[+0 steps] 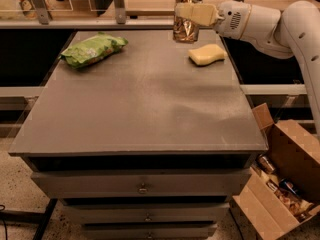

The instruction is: Place orange can upright

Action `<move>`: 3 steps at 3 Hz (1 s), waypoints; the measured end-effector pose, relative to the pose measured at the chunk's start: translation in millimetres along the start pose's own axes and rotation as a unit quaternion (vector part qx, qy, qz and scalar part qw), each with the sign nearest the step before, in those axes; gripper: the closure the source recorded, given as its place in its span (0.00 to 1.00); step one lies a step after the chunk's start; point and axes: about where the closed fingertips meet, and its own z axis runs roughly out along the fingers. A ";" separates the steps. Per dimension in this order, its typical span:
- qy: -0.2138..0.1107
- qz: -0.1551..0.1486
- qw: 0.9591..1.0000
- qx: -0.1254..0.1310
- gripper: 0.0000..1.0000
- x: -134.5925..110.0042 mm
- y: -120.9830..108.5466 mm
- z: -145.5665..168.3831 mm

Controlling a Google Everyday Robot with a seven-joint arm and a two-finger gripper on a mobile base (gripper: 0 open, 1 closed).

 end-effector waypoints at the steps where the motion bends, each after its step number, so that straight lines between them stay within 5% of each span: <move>1: 0.013 -0.059 0.998 -0.028 1.00 -2.4 13.0 -11.5; 2: 0.014 -0.057 0.998 -0.029 1.00 -0.3 13.7 -9.4; 3: 0.016 -0.102 0.994 -0.035 1.00 1.4 17.3 -11.4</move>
Offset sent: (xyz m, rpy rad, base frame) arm -0.0130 -0.0092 0.0064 -0.0417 -0.1101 0.0420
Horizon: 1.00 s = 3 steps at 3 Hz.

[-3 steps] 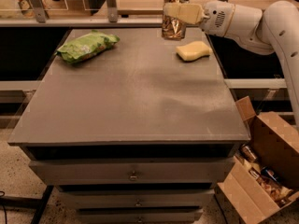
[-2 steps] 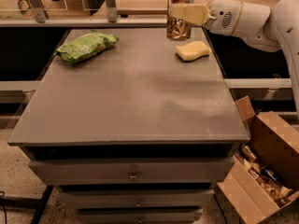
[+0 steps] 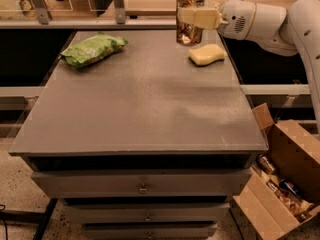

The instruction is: Place orange can upright

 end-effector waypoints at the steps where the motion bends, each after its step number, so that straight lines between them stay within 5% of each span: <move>1: 0.002 -0.079 0.997 -0.017 1.00 1.6 10.6 -8.1; 3: 0.002 -0.100 0.994 -0.033 1.00 4.2 16.1 -4.3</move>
Offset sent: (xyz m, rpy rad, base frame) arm -0.0111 -0.0043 -0.0007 -0.0382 -0.1365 0.0182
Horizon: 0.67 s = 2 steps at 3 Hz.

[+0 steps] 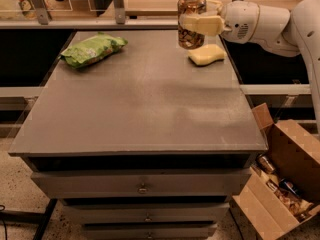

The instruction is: Place orange can upright

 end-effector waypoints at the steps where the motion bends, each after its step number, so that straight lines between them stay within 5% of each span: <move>1: 0.000 -0.008 1.000 -0.015 1.00 1.7 11.9 -6.2; 2: 0.005 -0.014 1.000 -0.013 1.00 2.4 26.5 -16.7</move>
Offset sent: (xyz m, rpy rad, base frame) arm -0.0525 -0.0269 -0.0148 -0.0353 -0.0299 0.0034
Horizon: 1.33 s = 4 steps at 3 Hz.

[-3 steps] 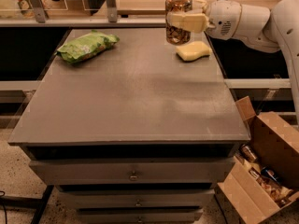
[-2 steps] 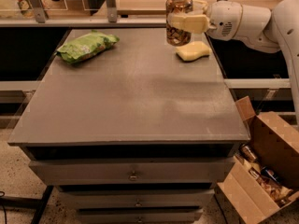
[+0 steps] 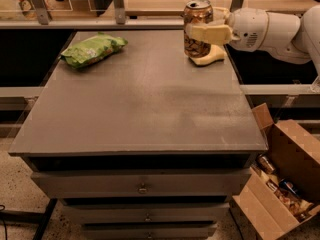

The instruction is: Place orange can upright

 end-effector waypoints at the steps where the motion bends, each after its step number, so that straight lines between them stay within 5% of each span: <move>1: -0.005 -0.006 1.000 0.019 1.00 2.7 20.9 -11.8; 4: -0.002 0.029 0.998 0.047 1.00 53.3 73.9 -35.7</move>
Offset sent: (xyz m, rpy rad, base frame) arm -0.0684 -0.0247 -0.0494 0.0133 0.0049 -0.1364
